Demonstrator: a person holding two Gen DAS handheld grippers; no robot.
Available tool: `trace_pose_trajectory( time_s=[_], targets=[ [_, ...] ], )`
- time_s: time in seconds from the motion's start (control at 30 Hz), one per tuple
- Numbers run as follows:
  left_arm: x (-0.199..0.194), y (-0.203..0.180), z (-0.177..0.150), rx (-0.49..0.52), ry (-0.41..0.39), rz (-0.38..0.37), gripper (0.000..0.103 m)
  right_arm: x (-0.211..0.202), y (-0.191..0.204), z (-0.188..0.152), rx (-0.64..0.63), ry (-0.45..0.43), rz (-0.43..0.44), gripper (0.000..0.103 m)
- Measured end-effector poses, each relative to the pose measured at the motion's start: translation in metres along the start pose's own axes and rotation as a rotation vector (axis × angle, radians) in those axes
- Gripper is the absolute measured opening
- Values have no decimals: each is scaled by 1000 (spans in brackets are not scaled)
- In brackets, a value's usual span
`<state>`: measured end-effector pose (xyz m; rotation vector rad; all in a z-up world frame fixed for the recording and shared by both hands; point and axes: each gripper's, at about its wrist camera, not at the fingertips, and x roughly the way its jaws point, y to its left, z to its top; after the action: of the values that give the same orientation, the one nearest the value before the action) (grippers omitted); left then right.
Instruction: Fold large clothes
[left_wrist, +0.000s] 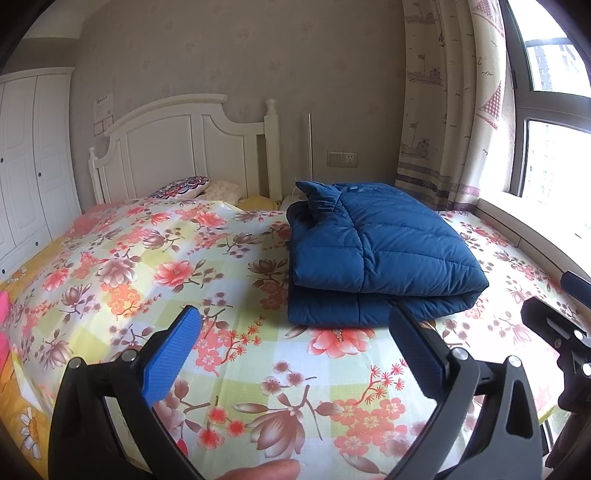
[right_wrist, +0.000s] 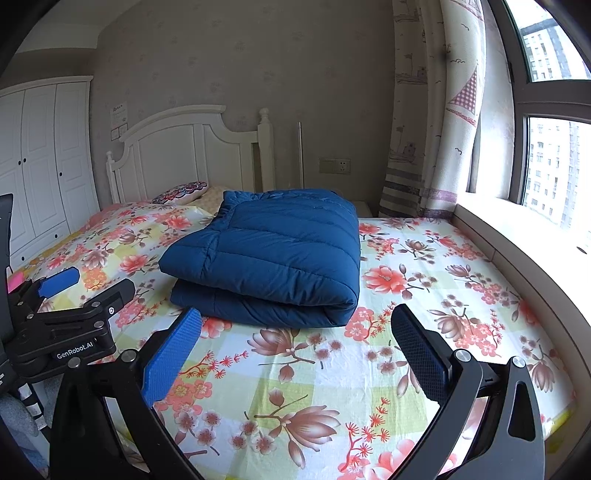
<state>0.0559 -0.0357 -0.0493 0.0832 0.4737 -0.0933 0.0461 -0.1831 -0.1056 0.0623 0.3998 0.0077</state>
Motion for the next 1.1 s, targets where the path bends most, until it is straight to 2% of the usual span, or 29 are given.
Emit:
trace_pose_trajectory(
  time_s=[0.53, 0.73, 0.97, 1.03, 1.1],
  targets=[
    [-23, 3, 10, 6, -70, 13, 101, -18, 12, 9, -31, -39, 7, 99],
    [-27, 4, 11, 6, -75, 8, 101, -21, 14, 11, -38, -46, 9, 99],
    [-16, 5, 9, 2, -37, -21, 101, -10, 11, 6, -27, -17, 17, 99],
    [-13, 5, 8, 0, -58, -40, 101, -4, 8, 4, -21, -4, 20, 99],
    [-7, 6, 10, 11, -79, -22, 101, 5, 1, 3, -9, 16, 29, 99]
  ],
)
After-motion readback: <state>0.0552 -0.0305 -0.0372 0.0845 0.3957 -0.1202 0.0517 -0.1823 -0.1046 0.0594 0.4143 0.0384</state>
